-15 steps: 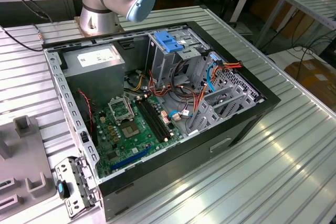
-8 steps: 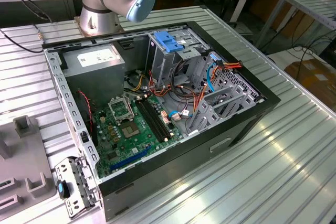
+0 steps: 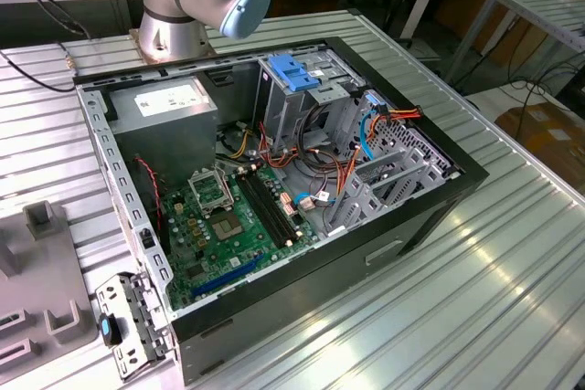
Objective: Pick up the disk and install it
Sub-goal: 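Pick up the disk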
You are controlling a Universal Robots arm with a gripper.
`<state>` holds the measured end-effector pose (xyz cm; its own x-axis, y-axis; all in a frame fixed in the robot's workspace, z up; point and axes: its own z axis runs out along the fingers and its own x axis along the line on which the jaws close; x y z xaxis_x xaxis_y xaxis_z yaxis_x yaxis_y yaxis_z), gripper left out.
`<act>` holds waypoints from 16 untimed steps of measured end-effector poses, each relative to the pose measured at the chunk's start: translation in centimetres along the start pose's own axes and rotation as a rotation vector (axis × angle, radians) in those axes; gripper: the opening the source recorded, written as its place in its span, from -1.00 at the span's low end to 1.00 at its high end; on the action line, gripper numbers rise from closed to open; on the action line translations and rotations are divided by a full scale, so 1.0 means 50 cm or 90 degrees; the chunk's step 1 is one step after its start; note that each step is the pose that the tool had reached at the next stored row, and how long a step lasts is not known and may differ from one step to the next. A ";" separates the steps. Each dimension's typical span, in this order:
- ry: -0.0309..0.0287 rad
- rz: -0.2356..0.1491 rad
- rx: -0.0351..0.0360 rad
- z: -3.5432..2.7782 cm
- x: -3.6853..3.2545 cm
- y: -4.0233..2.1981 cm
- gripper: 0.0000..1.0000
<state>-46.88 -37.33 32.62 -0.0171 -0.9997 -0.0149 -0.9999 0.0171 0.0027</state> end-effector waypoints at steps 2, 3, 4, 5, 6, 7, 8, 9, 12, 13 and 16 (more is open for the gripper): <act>0.0000 0.000 0.0001 0.000 0.000 0.000 0.11; -0.0001 0.000 0.0002 0.002 0.000 0.000 0.11; -0.0001 0.000 0.0002 0.004 0.000 0.000 0.11; 0.0000 0.000 0.0000 0.007 0.000 0.001 0.11; 0.0000 0.000 0.0000 0.011 0.000 0.002 0.11; 0.0000 0.000 0.0000 0.015 0.000 0.003 0.11; 0.0001 0.000 0.0000 0.021 0.000 0.006 0.11; 0.0001 0.000 0.0000 0.024 0.001 0.006 0.11; 0.0003 0.000 0.0000 0.035 0.001 0.006 0.11; 0.0004 0.000 0.0000 0.039 0.001 0.006 0.11; 0.0005 0.001 -0.0001 0.042 0.001 0.005 0.11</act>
<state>-47.14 -37.33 30.54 -0.0181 -0.9997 -0.0141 -0.9998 0.0181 0.0029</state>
